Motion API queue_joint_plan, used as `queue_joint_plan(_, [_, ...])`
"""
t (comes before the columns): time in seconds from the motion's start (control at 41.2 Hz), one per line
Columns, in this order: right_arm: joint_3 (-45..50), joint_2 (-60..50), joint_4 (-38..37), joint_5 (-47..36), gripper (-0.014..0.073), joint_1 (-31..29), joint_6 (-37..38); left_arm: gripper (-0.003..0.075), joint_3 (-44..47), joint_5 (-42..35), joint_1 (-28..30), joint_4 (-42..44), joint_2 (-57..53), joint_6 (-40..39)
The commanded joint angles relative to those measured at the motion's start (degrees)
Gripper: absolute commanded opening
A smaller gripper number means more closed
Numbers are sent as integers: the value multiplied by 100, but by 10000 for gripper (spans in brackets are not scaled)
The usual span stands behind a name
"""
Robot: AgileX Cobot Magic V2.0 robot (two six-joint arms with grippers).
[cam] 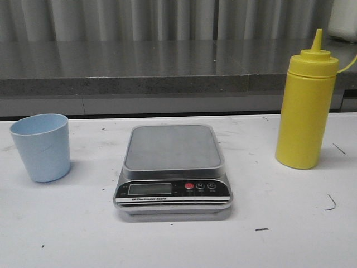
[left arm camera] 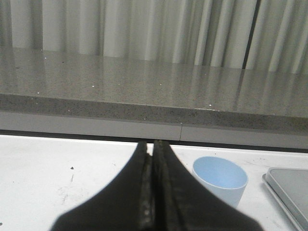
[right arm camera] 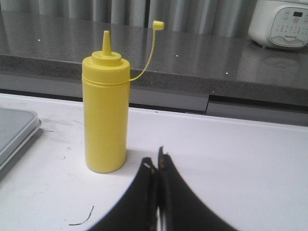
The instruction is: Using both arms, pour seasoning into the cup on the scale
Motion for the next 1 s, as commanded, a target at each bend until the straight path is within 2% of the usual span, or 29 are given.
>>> queue_joint_plan(0.0, [-38,-102,-40,-452,-122,-9,-23,-20,133,-500,-3,-46,-83,-42])
queue_joint_plan(0.728, [-38,-102,-40,-452,-122,-9,-23,-20,133,-500,-3,-46,-83,-42])
queue_joint_plan(0.85, [-141,-102,51,-659,-122,-10,-19,-20,119,-895,-3,-46,-83,-42])
queue_joint_plan(0.971, [-613,-102,51,-285,-122,-10,-19,-20,-147,-1006,-3,-46,-83,-42])
